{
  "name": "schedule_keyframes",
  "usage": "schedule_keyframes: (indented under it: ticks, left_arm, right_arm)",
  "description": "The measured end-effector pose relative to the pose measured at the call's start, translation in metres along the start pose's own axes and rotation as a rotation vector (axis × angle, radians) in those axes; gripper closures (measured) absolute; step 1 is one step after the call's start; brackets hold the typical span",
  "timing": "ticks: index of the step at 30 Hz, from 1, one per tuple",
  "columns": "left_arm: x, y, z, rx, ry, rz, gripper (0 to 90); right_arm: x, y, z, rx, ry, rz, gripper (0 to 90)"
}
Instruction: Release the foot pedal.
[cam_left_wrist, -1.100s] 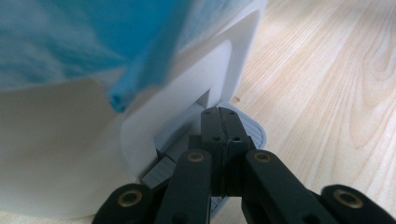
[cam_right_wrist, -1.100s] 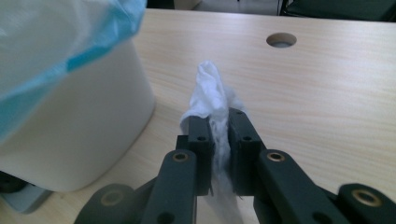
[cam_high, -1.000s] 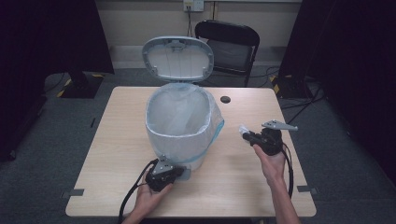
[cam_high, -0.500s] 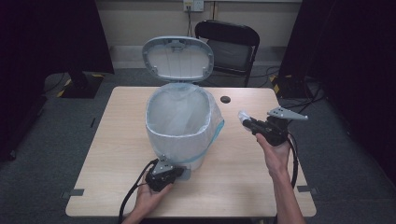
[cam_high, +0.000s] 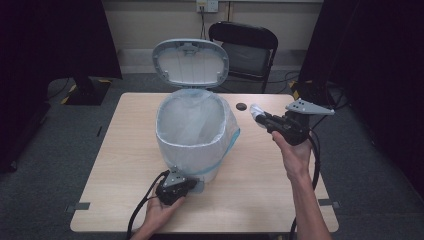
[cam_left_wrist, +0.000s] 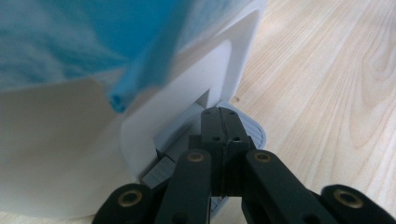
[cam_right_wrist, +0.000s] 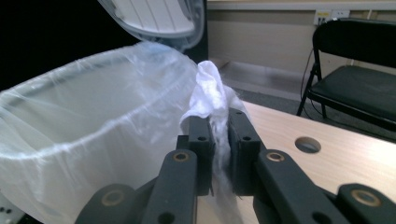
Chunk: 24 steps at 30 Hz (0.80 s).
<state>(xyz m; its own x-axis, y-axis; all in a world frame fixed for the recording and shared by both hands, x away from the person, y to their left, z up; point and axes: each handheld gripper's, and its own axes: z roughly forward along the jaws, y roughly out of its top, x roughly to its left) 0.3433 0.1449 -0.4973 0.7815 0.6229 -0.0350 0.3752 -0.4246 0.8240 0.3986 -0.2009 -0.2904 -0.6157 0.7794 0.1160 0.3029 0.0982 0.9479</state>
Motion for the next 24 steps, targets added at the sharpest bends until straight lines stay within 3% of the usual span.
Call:
schedule_keyframes:
  ticks: [6, 7, 13, 24]
  left_arm:
    - [0.000, 0.000, 0.000, 0.000, 0.000, 0.000, 90.0]
    - [0.000, 0.000, 0.000, 0.000, 0.000, 0.000, 90.0]
    - [0.000, 0.000, 0.000, 0.000, 0.000, 0.000, 90.0]
    - [0.000, 0.000, 0.000, 0.000, 0.001, 0.000, 90.0]
  right_arm:
    - [0.009, 0.014, 0.002, -0.025, 0.061, -0.008, 82.0]
    - [0.015, 0.018, 0.006, -0.023, 0.094, -0.014, 81.9]
    - [0.031, 0.029, 0.017, -0.028, 0.148, -0.032, 82.0]
    - [0.055, 0.051, 0.034, -0.030, 0.215, -0.073, 82.3]
